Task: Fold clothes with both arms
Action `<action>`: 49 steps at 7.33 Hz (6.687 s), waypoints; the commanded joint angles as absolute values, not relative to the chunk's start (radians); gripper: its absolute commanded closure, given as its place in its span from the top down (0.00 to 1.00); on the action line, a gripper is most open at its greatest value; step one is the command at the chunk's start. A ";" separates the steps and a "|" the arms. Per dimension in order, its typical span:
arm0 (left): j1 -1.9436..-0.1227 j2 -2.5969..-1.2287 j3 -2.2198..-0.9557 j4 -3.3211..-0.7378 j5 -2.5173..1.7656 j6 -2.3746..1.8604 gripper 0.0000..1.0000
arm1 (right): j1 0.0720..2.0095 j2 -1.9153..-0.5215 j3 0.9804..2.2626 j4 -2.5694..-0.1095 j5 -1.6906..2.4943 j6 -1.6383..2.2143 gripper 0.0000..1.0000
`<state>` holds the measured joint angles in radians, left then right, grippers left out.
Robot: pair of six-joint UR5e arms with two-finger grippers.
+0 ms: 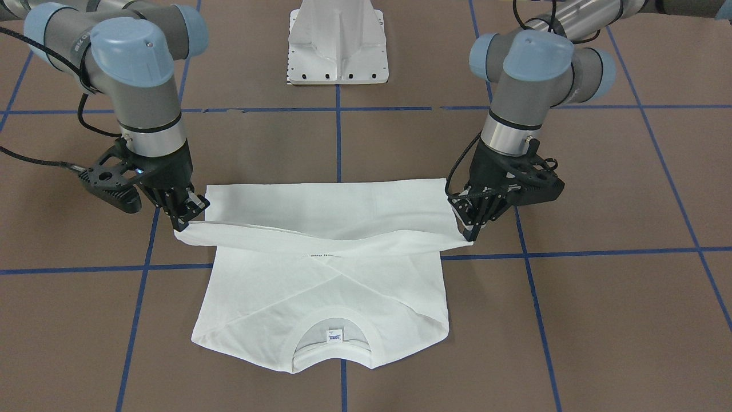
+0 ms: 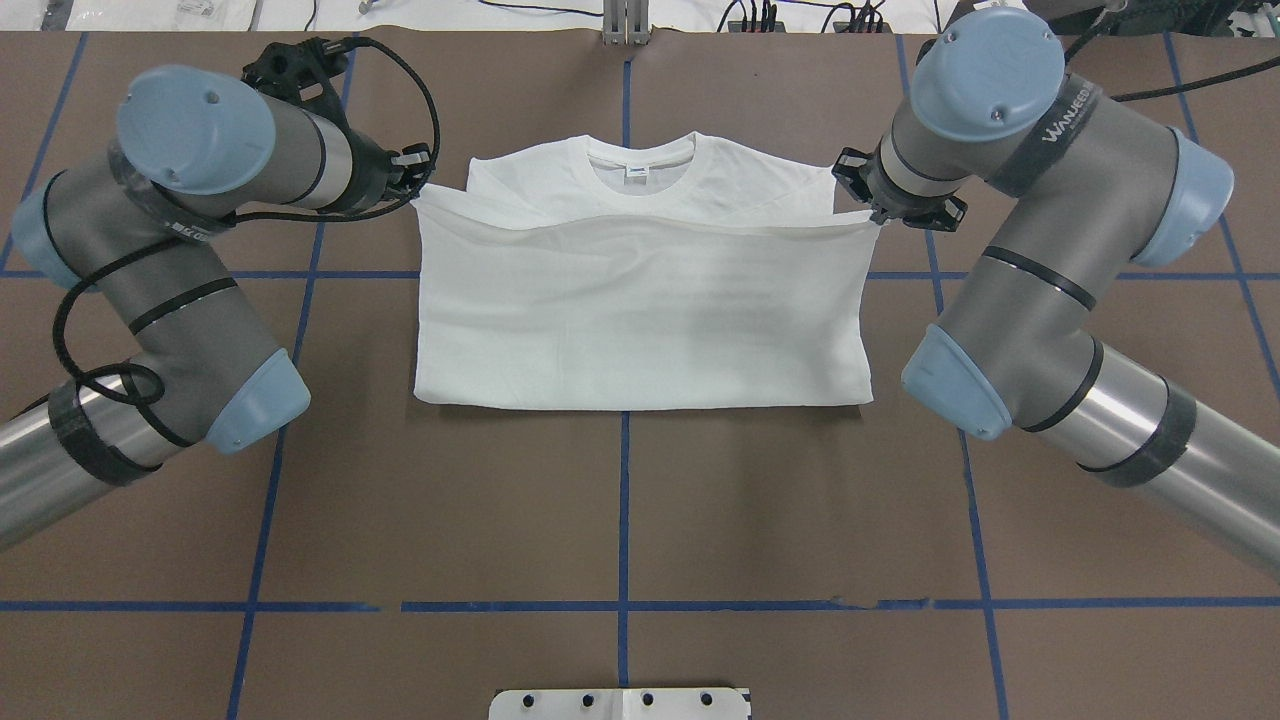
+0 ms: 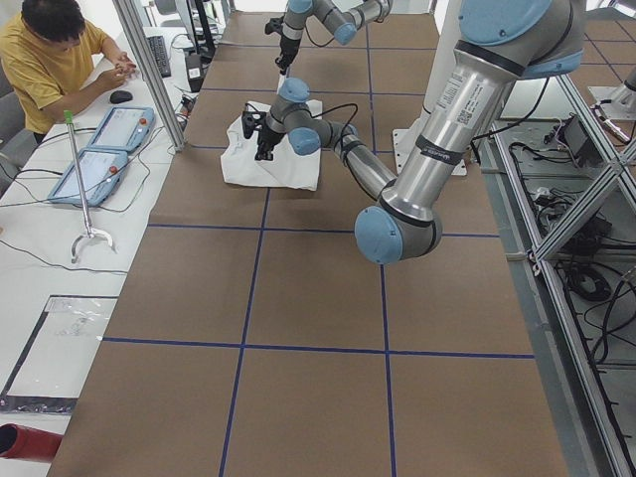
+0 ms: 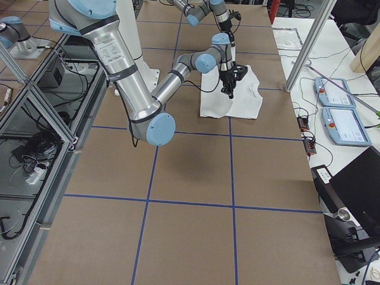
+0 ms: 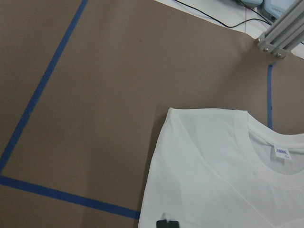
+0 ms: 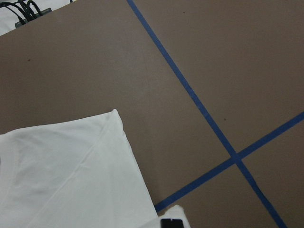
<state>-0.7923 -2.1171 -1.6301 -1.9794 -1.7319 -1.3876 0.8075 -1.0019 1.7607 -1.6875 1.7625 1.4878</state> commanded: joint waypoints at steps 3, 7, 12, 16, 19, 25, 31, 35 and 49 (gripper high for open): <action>-0.815 -2.281 -1.226 -2.227 -1.727 -1.385 0.00 | 0.825 -0.852 1.392 -1.471 1.758 1.492 0.00; -0.810 -2.364 -1.030 -2.362 -1.723 -1.387 0.00 | 0.822 -0.853 1.327 -1.457 1.756 1.476 0.00; -0.807 -2.365 -1.031 -2.370 -1.709 -1.387 0.41 | 0.824 -0.844 1.287 -1.405 1.755 1.482 0.00; -0.818 -2.353 -1.043 -2.451 -1.709 -1.387 0.61 | 0.935 -0.870 1.328 -1.342 1.953 1.491 0.42; -0.818 -2.345 -1.043 -2.477 -1.709 -1.385 0.61 | 0.881 -1.092 1.581 -1.335 1.993 1.600 0.48; -0.818 -2.332 -1.051 -2.476 -1.707 -1.381 0.61 | 0.555 -1.293 1.833 -1.333 1.798 1.960 0.64; -0.816 -2.318 -1.058 -2.474 -1.707 -1.381 0.61 | 0.551 -1.298 1.822 -1.327 1.717 2.095 0.61; -0.816 -2.319 -1.063 -2.473 -1.707 -1.381 0.61 | 0.545 -1.293 1.816 -1.327 1.709 2.154 0.00; -0.699 -2.015 -1.646 -2.320 -1.868 -1.618 0.66 | 0.197 -1.671 2.322 -1.342 2.106 2.183 0.00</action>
<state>-0.7604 -2.1056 -1.5088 -2.3585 -1.8434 -1.5478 0.2660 -1.6686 2.3004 -1.3423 2.0637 2.1641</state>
